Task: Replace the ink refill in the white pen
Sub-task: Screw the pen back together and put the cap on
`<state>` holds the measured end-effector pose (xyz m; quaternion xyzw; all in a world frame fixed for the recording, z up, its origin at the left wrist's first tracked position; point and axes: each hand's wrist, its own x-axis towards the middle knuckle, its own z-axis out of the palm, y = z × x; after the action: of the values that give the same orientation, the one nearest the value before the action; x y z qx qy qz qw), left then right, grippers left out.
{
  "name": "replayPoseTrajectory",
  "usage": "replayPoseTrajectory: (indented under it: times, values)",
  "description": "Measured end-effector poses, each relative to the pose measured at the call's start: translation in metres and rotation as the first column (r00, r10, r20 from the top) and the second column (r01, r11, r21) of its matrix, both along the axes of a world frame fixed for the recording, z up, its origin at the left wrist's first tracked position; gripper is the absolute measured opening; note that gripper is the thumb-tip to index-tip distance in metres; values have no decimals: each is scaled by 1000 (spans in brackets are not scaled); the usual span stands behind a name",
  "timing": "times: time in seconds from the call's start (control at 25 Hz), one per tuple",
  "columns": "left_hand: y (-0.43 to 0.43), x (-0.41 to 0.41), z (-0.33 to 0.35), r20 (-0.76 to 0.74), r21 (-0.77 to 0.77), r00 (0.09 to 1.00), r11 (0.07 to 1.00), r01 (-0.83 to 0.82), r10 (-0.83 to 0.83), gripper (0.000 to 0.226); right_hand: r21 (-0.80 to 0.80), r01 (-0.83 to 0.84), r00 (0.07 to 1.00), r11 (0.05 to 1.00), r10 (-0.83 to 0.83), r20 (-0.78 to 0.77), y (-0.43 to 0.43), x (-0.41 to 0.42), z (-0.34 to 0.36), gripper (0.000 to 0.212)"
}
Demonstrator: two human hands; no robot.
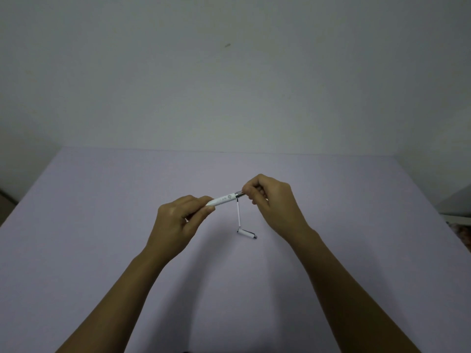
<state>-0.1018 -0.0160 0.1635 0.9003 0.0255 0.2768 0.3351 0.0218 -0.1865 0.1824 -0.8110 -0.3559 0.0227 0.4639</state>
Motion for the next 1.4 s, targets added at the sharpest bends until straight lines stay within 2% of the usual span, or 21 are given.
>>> replayPoseTrajectory:
  times: [0.16,0.24,0.36,0.44,0.56,0.64,0.76,0.84,0.96,1.08,1.16,1.28,1.4]
  values:
    - [4,-1,-1,-44,-74,999,997,13,-16,18,133,-40,997,990,49,-59,-1,0,0,7]
    - [7,-1,2,-44,-70,998,997,31,-34,18,148,-60,997,987,65,-30,-5,0,0,10]
    - [9,0,7,-1,-3,999,999,35,-35,18,83,-69,981,994,52,189,-5,-3,0,8]
    - [7,0,10,21,33,999,998,49,-50,23,35,-39,970,999,30,240,-4,-6,1,11]
    - [5,-1,12,40,52,997,996,68,-70,27,-56,10,962,998,6,273,-3,-6,4,33]
    - [4,-1,13,42,50,996,996,78,-80,27,-81,12,972,997,7,235,-3,-5,6,39]
    - [4,1,12,30,52,997,996,69,-70,29,-15,-7,999,1000,7,51,-3,-6,7,16]
    - [3,2,12,28,41,998,998,48,-50,30,73,-11,1000,997,12,-22,-5,-6,6,15]
    - [4,2,13,34,45,998,998,43,-44,31,59,-69,992,996,62,110,-7,-4,8,7]
    - [4,2,13,33,47,998,997,54,-56,25,7,-39,984,999,37,173,-8,0,7,26]
    - [3,1,12,31,49,998,998,46,-47,20,8,-42,991,999,40,126,-8,-2,6,29]
    - [2,1,14,29,54,999,998,37,-38,20,105,-79,997,991,81,-13,-9,-4,4,36]
    - [3,1,15,34,51,999,998,33,-35,18,97,-102,984,990,86,155,-8,-3,3,11]
